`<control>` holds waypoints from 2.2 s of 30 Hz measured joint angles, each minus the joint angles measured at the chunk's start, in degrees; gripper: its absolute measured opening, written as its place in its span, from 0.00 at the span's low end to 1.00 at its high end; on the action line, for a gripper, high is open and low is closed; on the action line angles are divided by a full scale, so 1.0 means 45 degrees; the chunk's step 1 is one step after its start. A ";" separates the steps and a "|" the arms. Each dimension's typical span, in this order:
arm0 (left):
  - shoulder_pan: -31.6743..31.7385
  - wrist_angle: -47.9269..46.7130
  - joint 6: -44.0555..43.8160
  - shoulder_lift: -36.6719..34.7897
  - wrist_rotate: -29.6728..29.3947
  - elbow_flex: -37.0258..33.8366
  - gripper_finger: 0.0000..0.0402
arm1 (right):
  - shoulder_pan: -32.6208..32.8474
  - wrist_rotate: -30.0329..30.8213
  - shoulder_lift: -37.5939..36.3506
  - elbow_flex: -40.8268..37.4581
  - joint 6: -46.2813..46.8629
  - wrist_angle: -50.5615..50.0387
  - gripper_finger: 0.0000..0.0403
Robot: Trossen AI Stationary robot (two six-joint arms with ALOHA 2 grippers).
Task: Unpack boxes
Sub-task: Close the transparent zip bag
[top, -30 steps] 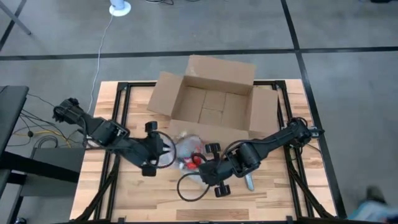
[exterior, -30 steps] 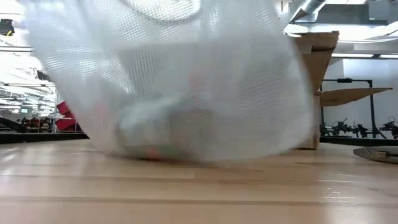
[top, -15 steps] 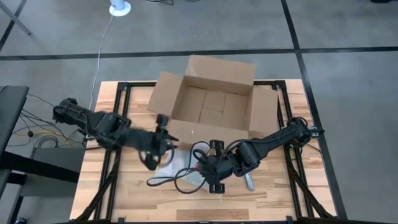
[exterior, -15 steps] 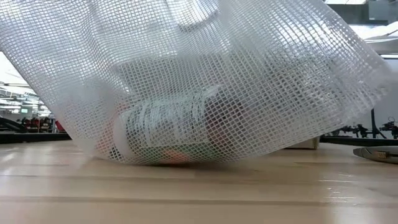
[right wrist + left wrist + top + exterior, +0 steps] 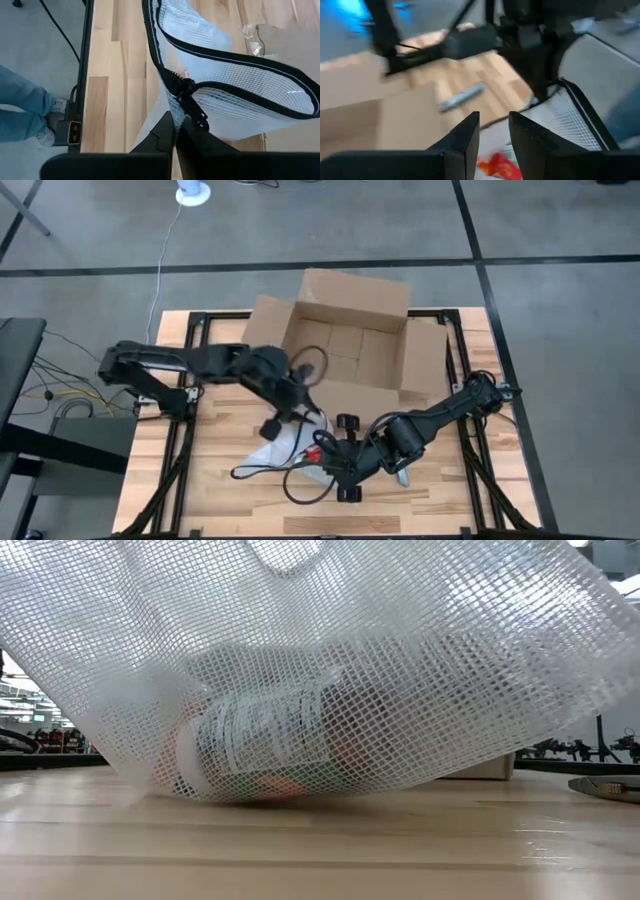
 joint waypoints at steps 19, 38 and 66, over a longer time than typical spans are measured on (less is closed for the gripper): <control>-0.0499 0.2691 -0.0207 0.2141 0.2095 -0.0005 0.23 | 0.0592 -0.0020 0.0000 0.0000 0.0024 -0.0064 0.00; -0.1794 0.2391 0.0956 0.2697 0.1313 0.0004 0.23 | 0.0618 -0.0062 0.0000 0.0000 0.0369 -0.0248 0.00; -0.1902 0.3196 0.1127 0.2915 0.1387 -0.0012 0.00 | 0.0932 -0.0123 -0.0019 0.0000 0.0443 0.0365 0.00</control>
